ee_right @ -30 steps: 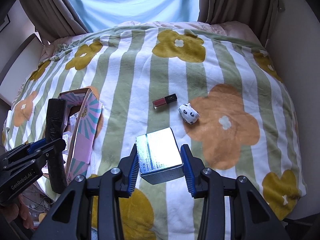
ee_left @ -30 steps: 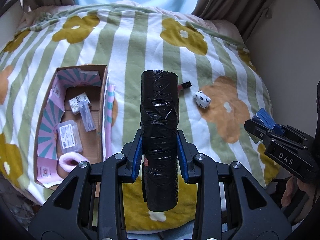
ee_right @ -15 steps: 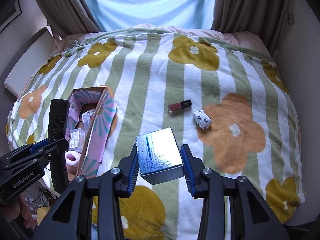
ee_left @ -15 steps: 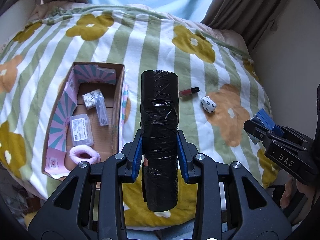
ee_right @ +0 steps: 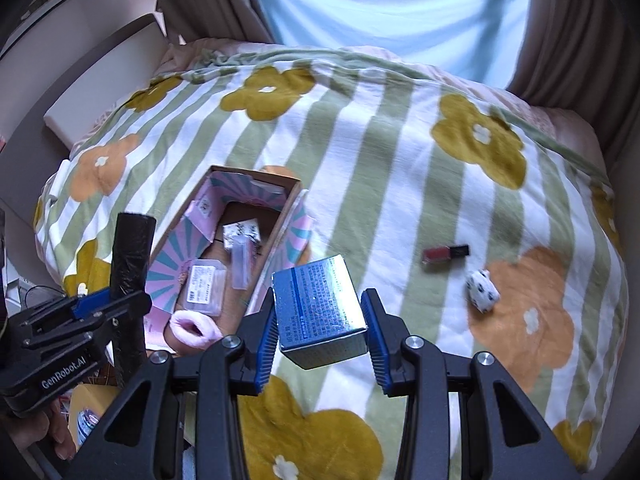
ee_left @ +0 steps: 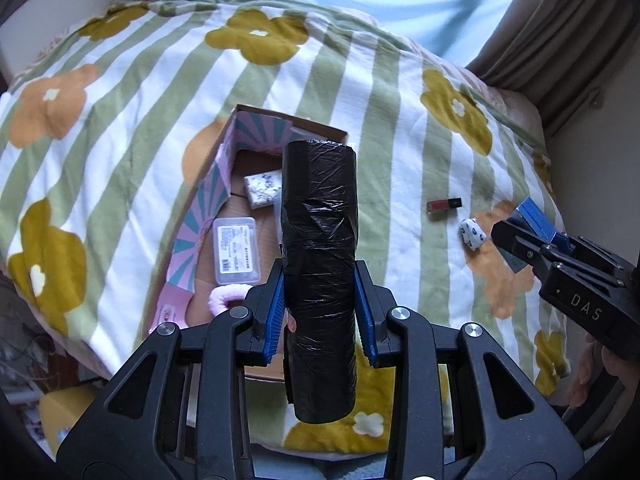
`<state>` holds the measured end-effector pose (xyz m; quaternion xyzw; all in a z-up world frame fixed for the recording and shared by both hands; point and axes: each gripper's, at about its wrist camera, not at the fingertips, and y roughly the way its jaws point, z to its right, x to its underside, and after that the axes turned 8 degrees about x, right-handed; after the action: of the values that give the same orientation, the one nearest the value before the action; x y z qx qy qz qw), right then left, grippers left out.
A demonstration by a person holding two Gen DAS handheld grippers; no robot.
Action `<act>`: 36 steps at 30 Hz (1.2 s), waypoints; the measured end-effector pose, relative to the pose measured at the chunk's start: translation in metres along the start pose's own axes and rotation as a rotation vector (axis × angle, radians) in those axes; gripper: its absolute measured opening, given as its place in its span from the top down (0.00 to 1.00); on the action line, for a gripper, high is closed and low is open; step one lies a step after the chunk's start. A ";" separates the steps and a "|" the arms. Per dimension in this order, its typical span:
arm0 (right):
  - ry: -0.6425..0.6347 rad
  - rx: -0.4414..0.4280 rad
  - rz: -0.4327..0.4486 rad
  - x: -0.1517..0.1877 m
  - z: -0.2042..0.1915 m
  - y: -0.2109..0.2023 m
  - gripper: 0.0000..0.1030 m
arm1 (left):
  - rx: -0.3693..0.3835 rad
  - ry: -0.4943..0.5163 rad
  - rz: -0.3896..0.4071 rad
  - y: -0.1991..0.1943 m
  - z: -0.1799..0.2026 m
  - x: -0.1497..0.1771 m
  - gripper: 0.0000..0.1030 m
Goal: Organize objects
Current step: 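Carry the black tube and silver cube with both tools over the cardboard box, then lower both items into the box and open both tools to release them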
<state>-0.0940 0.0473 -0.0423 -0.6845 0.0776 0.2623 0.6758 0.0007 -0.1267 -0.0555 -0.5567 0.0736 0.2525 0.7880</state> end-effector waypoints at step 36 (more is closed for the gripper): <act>-0.242 -0.151 -0.187 -0.109 -0.149 0.209 0.64 | -0.005 -0.081 -0.198 0.139 -0.104 -0.033 0.72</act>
<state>-0.2449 -0.1397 -0.1846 -0.7010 -0.0886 0.2839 0.6482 -0.0776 -0.1970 -0.1978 -0.5526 -0.0146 0.1959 0.8099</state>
